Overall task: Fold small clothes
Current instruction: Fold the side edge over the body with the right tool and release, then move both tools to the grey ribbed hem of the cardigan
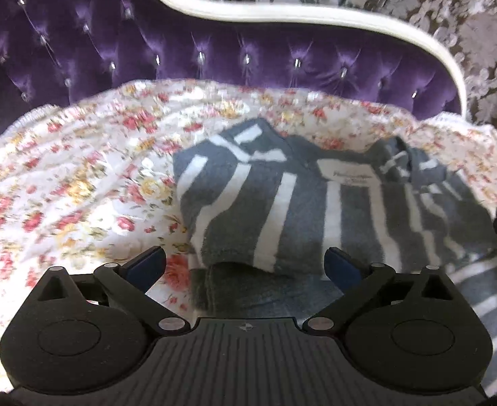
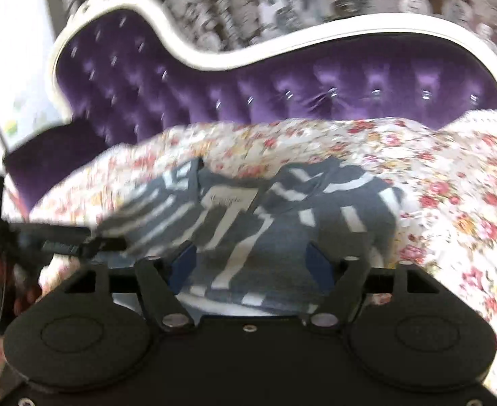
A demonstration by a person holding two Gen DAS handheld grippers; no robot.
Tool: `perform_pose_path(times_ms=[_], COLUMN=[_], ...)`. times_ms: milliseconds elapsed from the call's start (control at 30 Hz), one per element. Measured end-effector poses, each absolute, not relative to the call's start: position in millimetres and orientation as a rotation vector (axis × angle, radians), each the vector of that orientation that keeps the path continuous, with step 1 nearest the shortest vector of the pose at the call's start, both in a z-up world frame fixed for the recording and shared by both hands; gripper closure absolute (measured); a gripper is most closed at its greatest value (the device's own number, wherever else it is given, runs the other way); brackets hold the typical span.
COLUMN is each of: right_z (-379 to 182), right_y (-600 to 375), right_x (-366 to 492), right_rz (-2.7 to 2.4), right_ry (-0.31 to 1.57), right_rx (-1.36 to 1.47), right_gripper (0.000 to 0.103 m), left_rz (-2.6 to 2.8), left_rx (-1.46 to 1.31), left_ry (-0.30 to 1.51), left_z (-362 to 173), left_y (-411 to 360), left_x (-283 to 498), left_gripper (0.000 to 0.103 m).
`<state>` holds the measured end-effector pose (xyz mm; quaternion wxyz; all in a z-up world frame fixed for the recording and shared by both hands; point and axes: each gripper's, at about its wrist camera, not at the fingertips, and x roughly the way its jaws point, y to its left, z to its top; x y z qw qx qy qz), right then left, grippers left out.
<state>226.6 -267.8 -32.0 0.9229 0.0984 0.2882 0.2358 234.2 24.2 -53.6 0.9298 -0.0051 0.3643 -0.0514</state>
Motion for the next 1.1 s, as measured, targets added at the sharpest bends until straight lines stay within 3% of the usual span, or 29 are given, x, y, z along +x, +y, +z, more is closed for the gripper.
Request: perform_pose_path(times_ms=[100, 300, 733, 1100], right_z=[-30.4, -24.6, -22.2, -35.2], right_y=[-286.0, -305.0, -304.1, -286.9], right_x=[221.4, 183.4, 68.1, 48.2], right_rz=[0.460, 0.385, 0.346, 0.298], right_ry=[0.581, 0.622, 0.783, 0.893], right_rx=[0.332, 0.450, 0.374, 0.252], right_gripper=[0.011, 0.002, 0.002, 0.002], left_rz=[-0.121, -0.137, -0.177, -0.210], left_rx=[-0.025, -0.039, -0.086, -0.114], left_ry=[0.716, 0.671, 0.716, 0.809], left_z=[-38.1, -9.8, -18.1, -48.4], left_y=[27.1, 35.4, 49.0, 53.0], left_x=[212.3, 156.0, 61.1, 34.8], left_gripper=[0.001, 0.001, 0.002, 0.002])
